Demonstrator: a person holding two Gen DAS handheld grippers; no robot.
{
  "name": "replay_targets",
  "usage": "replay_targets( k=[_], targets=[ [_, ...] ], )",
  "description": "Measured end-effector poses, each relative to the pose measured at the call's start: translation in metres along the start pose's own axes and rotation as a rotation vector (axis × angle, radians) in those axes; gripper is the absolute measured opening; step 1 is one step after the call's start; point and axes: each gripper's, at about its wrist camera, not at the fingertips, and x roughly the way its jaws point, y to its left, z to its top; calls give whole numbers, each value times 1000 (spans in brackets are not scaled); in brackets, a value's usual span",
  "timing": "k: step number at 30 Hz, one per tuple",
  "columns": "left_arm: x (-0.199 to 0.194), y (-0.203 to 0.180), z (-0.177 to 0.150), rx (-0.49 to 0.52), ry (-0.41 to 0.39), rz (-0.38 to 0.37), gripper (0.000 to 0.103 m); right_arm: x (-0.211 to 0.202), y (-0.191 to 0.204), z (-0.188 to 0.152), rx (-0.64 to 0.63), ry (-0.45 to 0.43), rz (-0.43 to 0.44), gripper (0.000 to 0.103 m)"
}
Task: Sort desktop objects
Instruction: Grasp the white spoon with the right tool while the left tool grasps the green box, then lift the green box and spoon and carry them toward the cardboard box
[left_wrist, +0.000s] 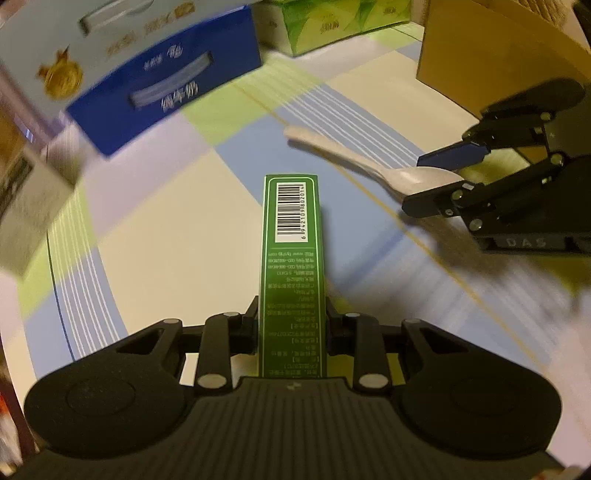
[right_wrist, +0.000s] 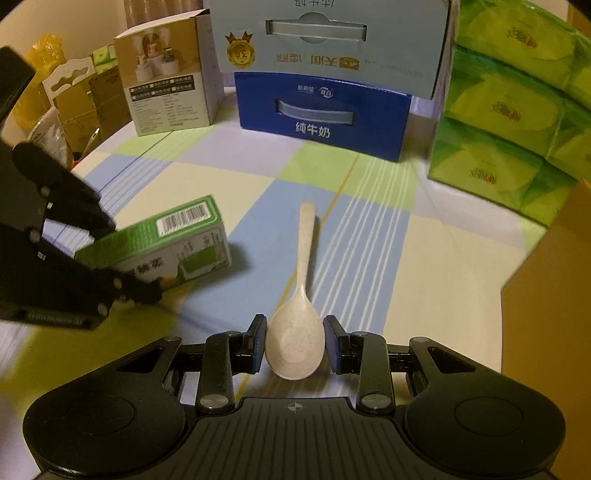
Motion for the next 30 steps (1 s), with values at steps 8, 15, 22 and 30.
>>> replay_targets(
  k=[8, 15, 22, 30],
  targets=[
    [-40, -66, -47, -96, 7, -29, 25, -49, 24, -55, 54, 32, 43, 30],
    [-77, -130, -93, -137, -8, -6, 25, -97, 39, -117, 99, 45, 46, 30],
    [-97, -186, -136, -216, -61, 51, 25, -141, 54, -177, 131, 45, 26, 30],
    [-95, -207, -162, -325, -122, 103, 26, -161, 64, -211, 166, 33, 7, 30]
  ],
)
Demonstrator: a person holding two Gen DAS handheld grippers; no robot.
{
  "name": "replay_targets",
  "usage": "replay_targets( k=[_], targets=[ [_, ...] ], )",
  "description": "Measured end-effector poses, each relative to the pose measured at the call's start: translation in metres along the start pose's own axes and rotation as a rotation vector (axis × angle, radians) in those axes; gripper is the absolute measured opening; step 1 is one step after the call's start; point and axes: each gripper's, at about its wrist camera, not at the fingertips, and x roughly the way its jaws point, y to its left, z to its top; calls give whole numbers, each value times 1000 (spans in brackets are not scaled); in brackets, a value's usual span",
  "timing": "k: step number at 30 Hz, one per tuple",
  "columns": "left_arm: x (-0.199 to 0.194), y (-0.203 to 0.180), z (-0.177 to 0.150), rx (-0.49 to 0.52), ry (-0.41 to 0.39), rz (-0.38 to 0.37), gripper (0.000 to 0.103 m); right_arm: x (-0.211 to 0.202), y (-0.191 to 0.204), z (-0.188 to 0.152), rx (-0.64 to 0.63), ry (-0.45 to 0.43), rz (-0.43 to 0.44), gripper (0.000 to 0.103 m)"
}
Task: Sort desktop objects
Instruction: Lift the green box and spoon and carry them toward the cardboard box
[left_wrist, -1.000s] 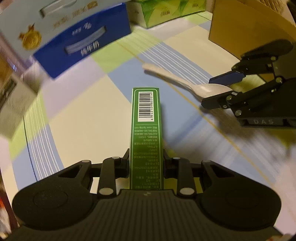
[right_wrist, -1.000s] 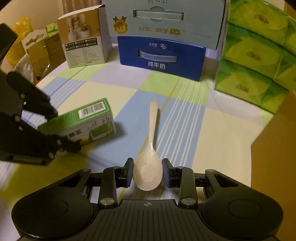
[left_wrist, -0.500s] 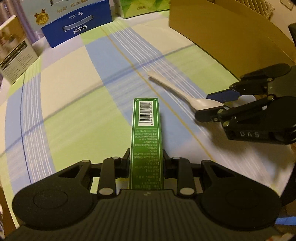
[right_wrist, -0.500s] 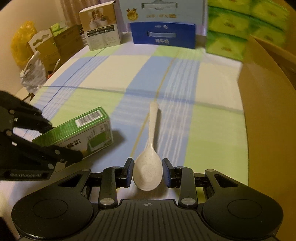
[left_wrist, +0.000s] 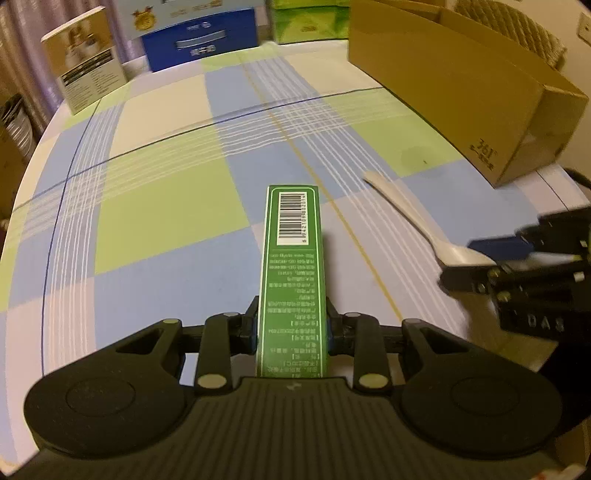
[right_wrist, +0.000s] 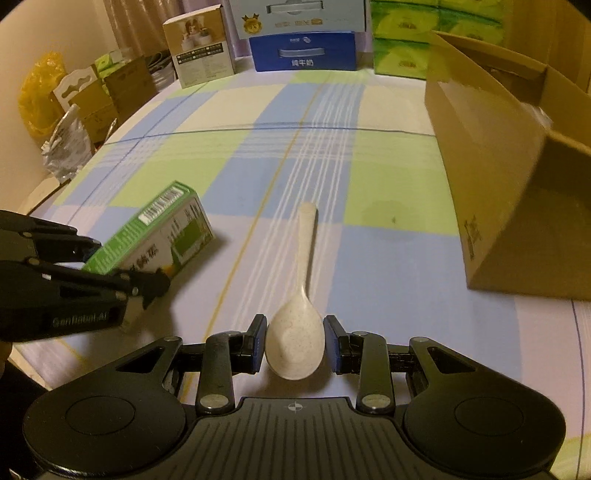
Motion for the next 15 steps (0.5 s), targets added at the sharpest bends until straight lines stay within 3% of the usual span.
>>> replay_targets(
  k=[5, 15],
  targets=[
    [5, 4, 2, -65, -10, -9, 26, -2, 0, -5, -6, -13, -11, 30],
    [12, 4, 8, -66, -8, -7, 26, 3, 2, -5, -7, -23, -12, 30]
  ],
)
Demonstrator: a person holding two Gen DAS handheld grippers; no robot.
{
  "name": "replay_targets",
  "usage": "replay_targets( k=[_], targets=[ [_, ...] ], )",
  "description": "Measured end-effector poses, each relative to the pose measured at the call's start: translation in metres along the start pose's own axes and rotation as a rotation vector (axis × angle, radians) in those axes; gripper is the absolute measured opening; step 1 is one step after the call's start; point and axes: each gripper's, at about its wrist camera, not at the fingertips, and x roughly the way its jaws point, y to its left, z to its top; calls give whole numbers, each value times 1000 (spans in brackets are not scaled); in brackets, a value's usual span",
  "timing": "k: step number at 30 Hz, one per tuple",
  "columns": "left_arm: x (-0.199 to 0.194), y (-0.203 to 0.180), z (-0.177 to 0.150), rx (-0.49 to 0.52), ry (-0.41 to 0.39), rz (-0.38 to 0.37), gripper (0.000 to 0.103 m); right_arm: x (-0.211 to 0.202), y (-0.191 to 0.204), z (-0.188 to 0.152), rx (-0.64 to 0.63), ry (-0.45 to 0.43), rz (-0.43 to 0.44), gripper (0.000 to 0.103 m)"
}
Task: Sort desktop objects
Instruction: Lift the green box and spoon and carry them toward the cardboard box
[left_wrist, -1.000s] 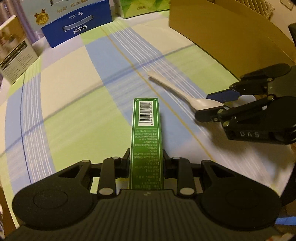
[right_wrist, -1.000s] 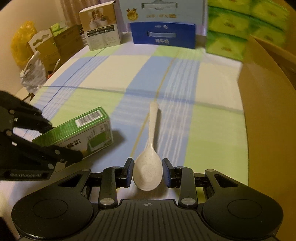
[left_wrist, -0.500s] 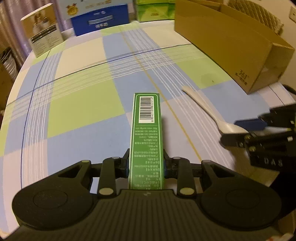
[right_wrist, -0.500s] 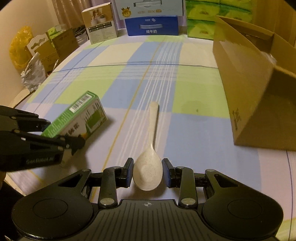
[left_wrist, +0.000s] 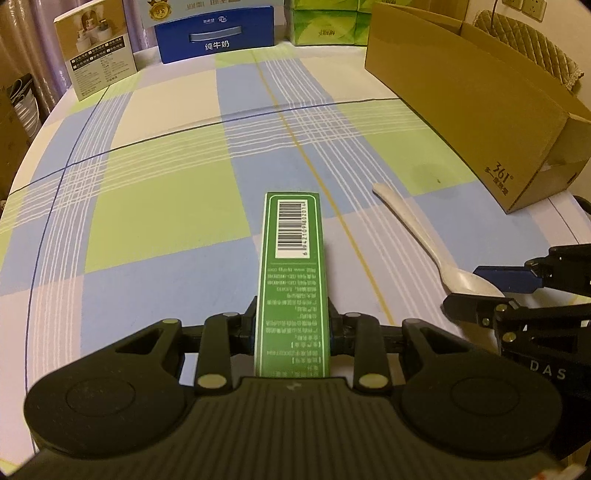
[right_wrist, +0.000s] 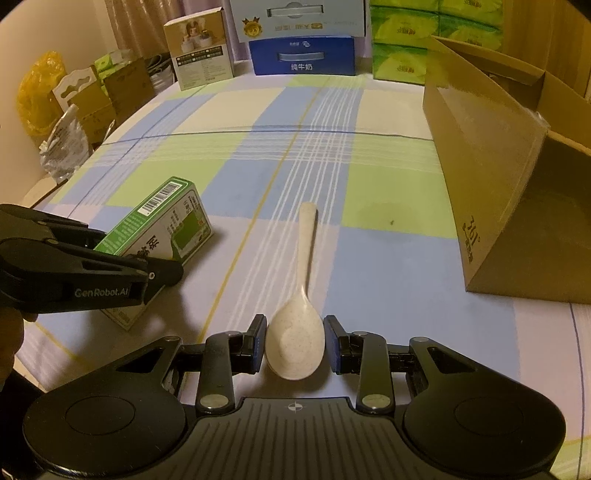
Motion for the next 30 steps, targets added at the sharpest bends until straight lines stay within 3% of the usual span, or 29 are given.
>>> replay_targets(
  k=[9, 30],
  targets=[
    [3, 1, 3, -16, -13, -1, 26, 1, -1, 1, 1, -10, -5, 30],
    [-4, 12, -15, -10, -110, -32, 42, -6, -2, -16, -5, -77, -48, 34]
  ],
)
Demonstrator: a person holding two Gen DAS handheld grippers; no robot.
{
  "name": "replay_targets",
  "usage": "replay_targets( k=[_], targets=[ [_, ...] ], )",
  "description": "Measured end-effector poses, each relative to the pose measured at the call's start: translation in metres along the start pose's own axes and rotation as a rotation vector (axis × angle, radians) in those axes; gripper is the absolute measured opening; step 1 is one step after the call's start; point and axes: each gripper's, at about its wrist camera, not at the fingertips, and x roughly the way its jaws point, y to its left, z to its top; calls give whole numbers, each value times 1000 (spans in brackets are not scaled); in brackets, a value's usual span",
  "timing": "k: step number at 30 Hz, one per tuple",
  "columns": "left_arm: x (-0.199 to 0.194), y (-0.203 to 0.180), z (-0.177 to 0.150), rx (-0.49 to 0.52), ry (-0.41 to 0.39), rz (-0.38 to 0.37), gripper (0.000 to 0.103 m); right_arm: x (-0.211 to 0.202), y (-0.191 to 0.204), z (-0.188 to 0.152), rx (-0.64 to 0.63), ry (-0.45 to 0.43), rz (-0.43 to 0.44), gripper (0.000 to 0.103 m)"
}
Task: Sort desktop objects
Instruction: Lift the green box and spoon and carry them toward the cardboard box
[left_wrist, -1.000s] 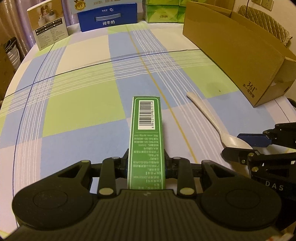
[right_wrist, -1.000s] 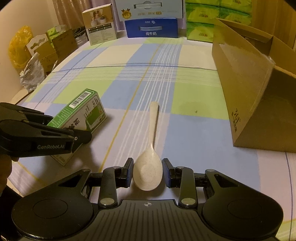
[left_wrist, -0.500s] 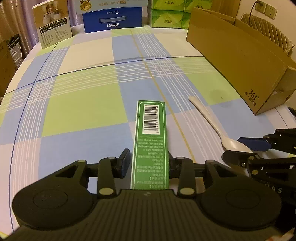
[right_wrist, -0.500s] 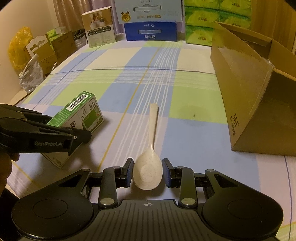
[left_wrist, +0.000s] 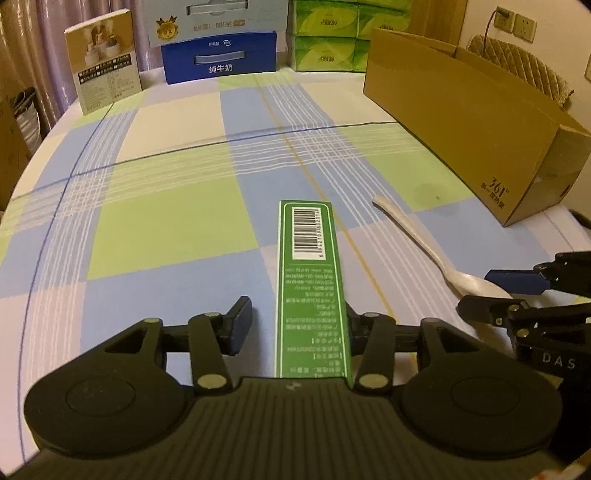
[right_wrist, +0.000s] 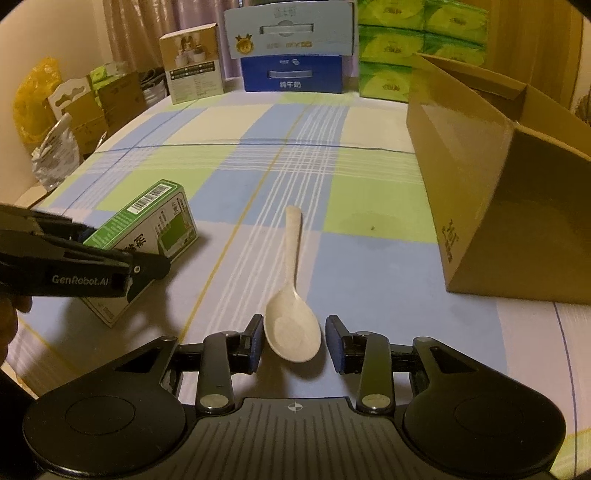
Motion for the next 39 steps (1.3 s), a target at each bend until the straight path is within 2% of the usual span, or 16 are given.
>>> replay_targets(
  k=[8, 13, 25, 28, 34, 39],
  targets=[
    [-2, -4, 2, 10, -20, 3, 40, -1, 3, -2, 35, -19, -1, 43],
    [1, -7, 0, 27, -13, 5, 27, 0, 6, -4, 35, -33, -2, 44],
    [-2, -8, 0, 23, -45, 11, 27, 4, 9, -4, 22, -50, -9, 44],
    [-3, -9, 0, 31, -50, 13, 27, 6, 10, -3, 11, -54, -16, 42],
    [-3, -9, 0, 38, -54, 12, 27, 6, 12, -6, -32, -66, -46, 30],
    [-4, -9, 0, 40, -52, 13, 25, 7, 11, -5, -39, -67, -42, 30]
  ],
)
